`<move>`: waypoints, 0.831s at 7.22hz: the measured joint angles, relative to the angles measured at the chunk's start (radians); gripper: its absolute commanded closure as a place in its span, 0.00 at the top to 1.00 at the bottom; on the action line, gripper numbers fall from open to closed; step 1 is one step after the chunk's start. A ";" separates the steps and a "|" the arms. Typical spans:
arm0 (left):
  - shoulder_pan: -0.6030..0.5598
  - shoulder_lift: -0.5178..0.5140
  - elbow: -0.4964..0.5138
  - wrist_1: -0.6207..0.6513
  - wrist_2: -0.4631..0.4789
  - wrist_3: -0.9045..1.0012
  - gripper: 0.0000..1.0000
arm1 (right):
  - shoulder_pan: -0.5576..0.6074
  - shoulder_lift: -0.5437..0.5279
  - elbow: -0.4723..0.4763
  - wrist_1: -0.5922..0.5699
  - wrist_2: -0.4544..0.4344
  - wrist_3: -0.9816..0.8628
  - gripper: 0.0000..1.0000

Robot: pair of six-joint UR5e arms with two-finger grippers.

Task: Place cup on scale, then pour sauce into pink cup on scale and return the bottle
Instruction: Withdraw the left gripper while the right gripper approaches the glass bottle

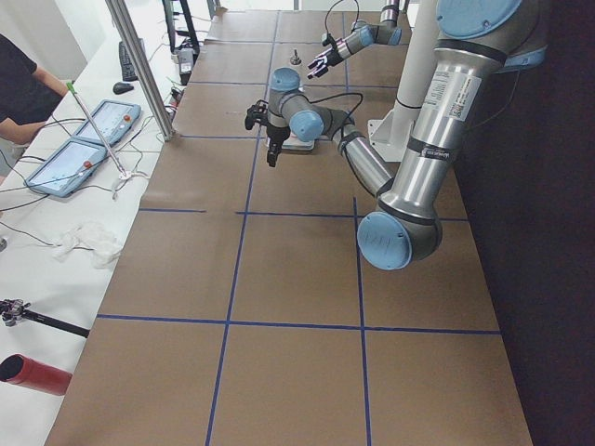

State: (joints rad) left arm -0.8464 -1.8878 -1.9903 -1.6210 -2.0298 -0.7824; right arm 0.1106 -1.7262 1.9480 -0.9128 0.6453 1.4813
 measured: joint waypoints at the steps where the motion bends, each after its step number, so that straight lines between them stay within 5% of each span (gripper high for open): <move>1: -0.009 0.008 -0.002 0.001 -0.001 0.016 0.70 | -0.015 0.006 -0.025 0.001 -0.053 0.002 1.00; 6: -0.106 0.097 -0.007 -0.001 -0.009 0.250 0.73 | -0.027 0.049 -0.080 0.003 -0.129 0.001 1.00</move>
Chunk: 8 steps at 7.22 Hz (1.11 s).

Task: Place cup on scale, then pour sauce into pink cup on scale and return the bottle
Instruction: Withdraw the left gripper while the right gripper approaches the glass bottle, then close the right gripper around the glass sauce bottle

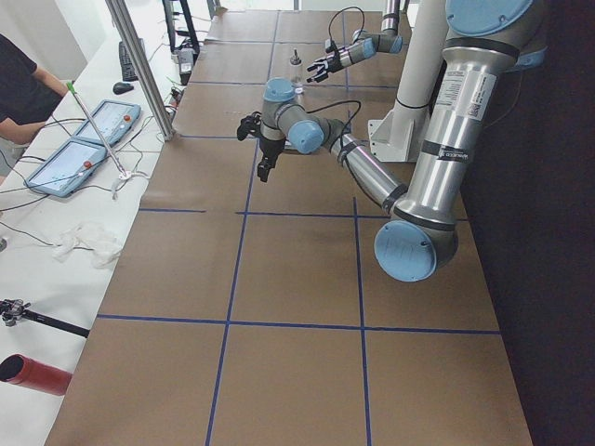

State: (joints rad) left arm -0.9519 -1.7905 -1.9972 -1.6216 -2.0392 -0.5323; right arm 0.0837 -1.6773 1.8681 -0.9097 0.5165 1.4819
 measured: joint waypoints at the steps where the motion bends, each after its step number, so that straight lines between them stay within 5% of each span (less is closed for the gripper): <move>1: -0.059 0.039 0.000 -0.002 -0.010 0.101 0.73 | 0.002 0.001 -0.006 0.000 -0.001 0.000 1.00; 5: -0.364 0.194 0.062 -0.011 -0.134 0.522 0.73 | 0.018 0.002 -0.017 0.000 0.000 0.000 1.00; 8: -0.423 0.211 0.094 -0.013 -0.184 0.619 0.75 | 0.049 0.004 -0.024 0.000 0.002 -0.006 1.00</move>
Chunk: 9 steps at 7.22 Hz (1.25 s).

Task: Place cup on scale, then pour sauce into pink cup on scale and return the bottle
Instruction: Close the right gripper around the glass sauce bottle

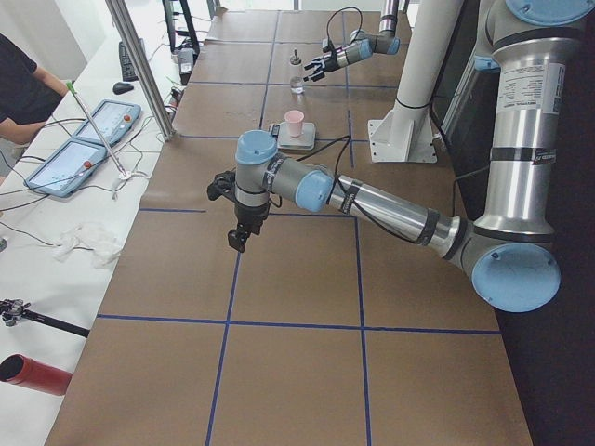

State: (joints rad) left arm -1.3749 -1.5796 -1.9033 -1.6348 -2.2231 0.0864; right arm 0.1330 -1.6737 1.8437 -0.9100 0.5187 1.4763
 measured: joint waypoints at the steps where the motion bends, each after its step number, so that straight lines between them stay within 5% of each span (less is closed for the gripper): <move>1: -0.002 -0.001 -0.002 0.001 -0.002 0.002 0.75 | 0.014 0.012 -0.013 -0.001 0.003 -0.005 1.00; 9: -0.006 0.002 -0.027 0.007 -0.001 0.002 0.76 | 0.055 0.075 -0.071 -0.001 0.018 -0.044 1.00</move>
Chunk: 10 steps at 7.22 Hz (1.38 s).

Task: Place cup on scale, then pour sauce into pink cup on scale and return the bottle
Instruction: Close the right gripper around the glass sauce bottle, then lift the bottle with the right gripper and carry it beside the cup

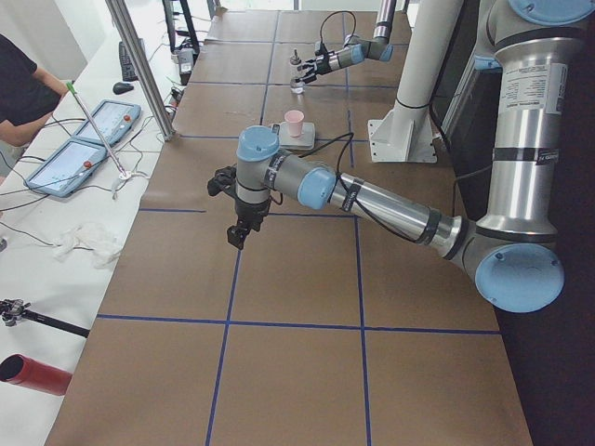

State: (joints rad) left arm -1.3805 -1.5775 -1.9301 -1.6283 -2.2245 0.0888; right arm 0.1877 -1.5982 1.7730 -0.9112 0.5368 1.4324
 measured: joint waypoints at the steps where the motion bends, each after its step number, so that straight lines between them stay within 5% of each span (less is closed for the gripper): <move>1: 0.000 0.001 -0.007 0.002 0.000 0.000 0.76 | 0.006 0.001 -0.001 0.000 0.006 -0.004 1.00; 7: 0.000 0.002 -0.018 0.005 0.001 -0.001 0.76 | 0.026 0.034 -0.034 0.000 0.015 -0.013 0.98; 8: 0.000 0.002 -0.020 0.006 0.001 -0.001 0.76 | 0.029 0.041 -0.044 0.000 0.015 -0.013 0.81; 10: 0.000 0.003 -0.025 0.007 0.002 -0.001 0.76 | 0.030 0.050 -0.056 0.002 0.014 -0.013 0.25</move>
State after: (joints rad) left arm -1.3806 -1.5744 -1.9549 -1.6213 -2.2224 0.0874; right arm 0.2180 -1.5486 1.7168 -0.9095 0.5512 1.4193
